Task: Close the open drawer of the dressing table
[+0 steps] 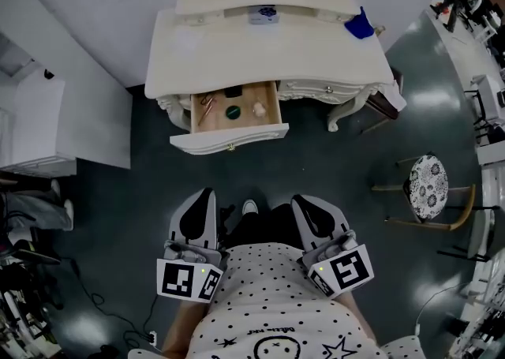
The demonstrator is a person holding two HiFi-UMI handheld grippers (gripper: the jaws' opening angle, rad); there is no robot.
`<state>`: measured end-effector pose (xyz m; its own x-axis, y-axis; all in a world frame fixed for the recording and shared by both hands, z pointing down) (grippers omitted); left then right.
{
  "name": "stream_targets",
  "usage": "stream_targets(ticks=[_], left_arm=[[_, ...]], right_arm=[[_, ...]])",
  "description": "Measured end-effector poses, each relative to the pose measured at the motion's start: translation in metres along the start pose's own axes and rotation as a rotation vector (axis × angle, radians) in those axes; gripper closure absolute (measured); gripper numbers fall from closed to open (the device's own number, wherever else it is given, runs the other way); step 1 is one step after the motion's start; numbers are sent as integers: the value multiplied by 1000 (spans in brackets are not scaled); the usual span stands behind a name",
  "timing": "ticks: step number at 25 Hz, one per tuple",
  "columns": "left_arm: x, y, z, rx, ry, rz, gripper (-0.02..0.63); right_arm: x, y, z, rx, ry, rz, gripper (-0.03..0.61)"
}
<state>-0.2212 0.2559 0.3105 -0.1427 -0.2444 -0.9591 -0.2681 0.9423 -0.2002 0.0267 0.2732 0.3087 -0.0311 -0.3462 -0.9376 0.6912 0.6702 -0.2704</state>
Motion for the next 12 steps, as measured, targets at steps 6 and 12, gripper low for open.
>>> stream_targets(ticks=[6, 12], left_arm=[[4, -9, -18, 65, 12, 0, 601], [12, -29, -30, 171, -1, 12, 601]], right_arm=[[2, -13, 9, 12, -11, -30, 569], [4, -23, 39, 41, -33, -56, 569]])
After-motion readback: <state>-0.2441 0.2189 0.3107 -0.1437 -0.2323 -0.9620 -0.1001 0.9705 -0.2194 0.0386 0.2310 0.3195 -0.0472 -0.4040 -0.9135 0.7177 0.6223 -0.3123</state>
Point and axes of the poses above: the fingertips, and each gripper's own axes: y backward along the fingers, z to its right, x out of its top, the point moved 10 cm from there along y, backward along the fingers, and after that the axes turned 11 degrees about x, right-handed, at the moved point
